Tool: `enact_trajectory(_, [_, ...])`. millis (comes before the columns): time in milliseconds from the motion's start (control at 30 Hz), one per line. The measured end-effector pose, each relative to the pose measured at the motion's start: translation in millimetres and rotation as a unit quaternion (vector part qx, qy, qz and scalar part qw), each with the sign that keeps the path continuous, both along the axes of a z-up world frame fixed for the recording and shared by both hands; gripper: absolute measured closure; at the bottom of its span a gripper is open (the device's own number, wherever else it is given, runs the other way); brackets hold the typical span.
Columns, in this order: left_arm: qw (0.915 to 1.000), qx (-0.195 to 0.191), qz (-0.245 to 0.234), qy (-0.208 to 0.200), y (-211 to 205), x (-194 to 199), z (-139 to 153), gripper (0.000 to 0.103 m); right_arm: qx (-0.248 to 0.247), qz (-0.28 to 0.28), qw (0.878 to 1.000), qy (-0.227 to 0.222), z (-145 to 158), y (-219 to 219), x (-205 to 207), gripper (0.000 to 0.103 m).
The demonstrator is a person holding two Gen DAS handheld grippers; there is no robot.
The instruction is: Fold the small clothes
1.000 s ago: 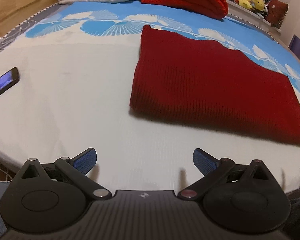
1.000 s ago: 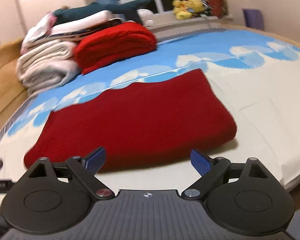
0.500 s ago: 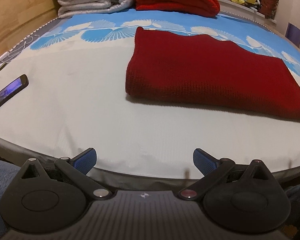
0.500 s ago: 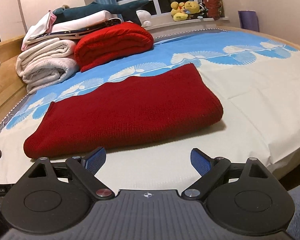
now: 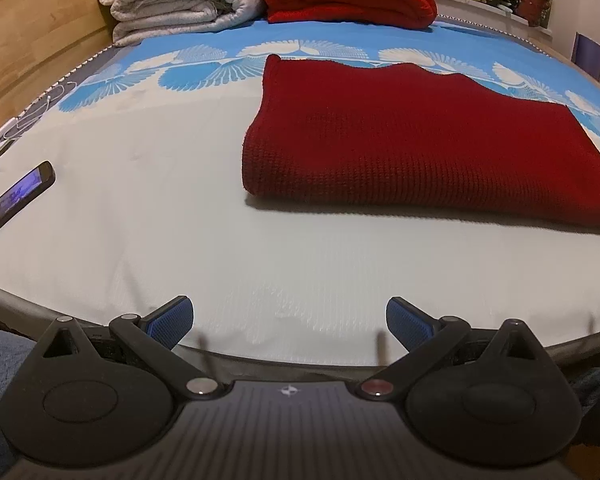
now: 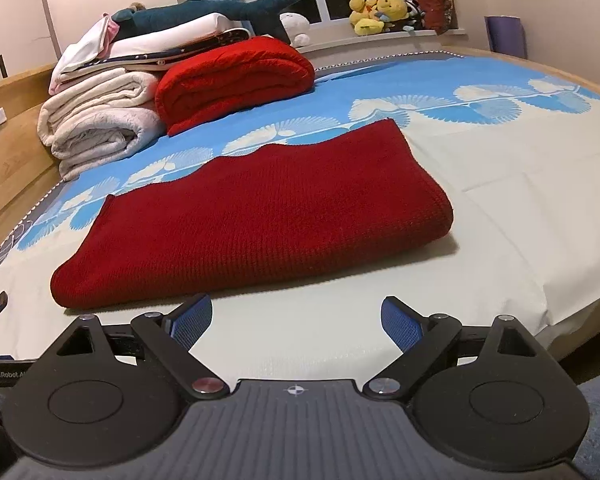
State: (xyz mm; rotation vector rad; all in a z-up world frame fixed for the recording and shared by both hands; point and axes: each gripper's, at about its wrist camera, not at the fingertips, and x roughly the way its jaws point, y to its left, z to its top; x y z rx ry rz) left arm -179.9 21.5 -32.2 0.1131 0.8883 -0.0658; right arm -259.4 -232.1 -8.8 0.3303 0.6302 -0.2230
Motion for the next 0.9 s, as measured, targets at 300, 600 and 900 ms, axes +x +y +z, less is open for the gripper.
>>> enact_trajectory(300, [1.0000, -0.004, 0.001, 0.001, 2.4, 2.0, -0.6, 0.000, 0.005, -0.003, 1.000, 0.006, -1.8, 0.0, 2.5, 0.011])
enact_trajectory(600, [1.0000, -0.007, 0.001, 0.001, 1.7, 3.0, 0.0, 0.000, 0.020, -0.004, 1.000, 0.006, -2.5, -3.8, 3.4, 0.011])
enact_trajectory(900, [1.0000, -0.009, -0.001, 0.001, 0.6, 3.0, 0.1, 0.000, 0.032, -0.010, 0.999, 0.007, -4.0, -6.0, 4.4, 0.011])
